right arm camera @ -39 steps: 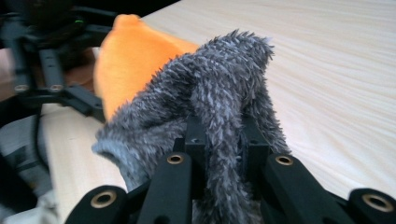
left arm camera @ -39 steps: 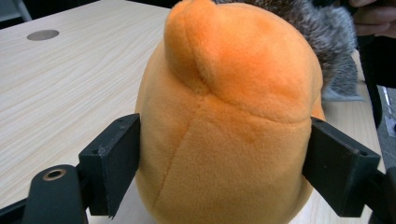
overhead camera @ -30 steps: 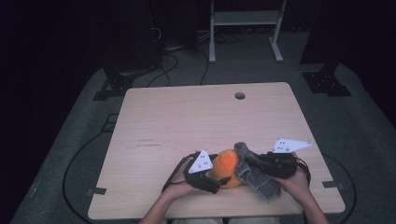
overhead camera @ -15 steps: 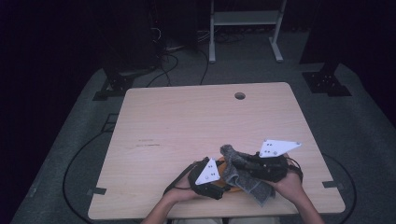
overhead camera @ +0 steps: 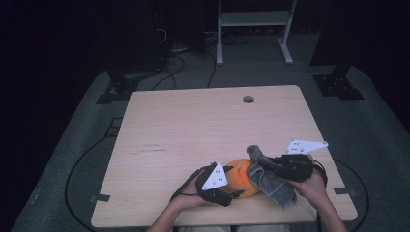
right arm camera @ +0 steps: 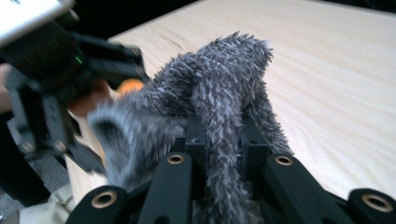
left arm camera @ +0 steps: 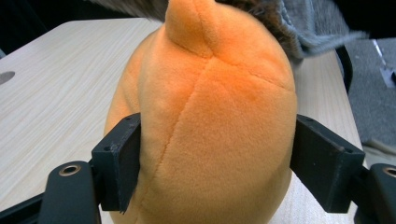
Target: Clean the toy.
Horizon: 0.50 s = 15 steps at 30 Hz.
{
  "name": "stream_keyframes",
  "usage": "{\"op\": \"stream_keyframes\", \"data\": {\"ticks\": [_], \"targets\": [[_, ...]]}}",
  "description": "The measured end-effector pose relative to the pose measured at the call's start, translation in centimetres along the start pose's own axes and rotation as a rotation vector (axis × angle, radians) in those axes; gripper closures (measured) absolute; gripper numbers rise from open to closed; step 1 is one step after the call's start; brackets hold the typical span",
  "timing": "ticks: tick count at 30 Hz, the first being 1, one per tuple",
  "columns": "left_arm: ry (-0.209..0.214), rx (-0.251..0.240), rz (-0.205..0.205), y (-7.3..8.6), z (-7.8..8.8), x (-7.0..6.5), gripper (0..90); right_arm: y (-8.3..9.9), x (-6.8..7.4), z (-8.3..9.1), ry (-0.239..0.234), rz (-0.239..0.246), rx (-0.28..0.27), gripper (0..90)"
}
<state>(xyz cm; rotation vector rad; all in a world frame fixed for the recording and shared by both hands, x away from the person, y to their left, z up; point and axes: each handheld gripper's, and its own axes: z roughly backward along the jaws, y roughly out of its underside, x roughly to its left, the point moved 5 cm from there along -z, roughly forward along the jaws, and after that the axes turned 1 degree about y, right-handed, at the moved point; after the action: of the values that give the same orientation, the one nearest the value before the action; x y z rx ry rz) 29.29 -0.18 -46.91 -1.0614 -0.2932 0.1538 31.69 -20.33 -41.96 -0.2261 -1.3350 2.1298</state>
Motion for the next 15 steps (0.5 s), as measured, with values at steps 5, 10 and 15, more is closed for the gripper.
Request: {"op": "stream_keyframes", "data": {"ticks": [5, 10, 15], "targets": [[0.004, 0.021, -0.044, 0.1, 0.0, -0.4, 23.3, -1.8, 2.1, -0.8, -0.033, 0.049, -0.021, 77.0], [0.004, 0.017, -0.038, 0.3, 0.3, 0.0, 23.5, -0.8, 0.8, -1.7, -0.042, 0.004, 0.005, 77.0], [0.004, 0.002, -0.006, 0.4, 0.2, 0.4, 23.4, 1.4, -1.6, -0.7, 0.018, -0.052, 0.031, 77.1]]}}
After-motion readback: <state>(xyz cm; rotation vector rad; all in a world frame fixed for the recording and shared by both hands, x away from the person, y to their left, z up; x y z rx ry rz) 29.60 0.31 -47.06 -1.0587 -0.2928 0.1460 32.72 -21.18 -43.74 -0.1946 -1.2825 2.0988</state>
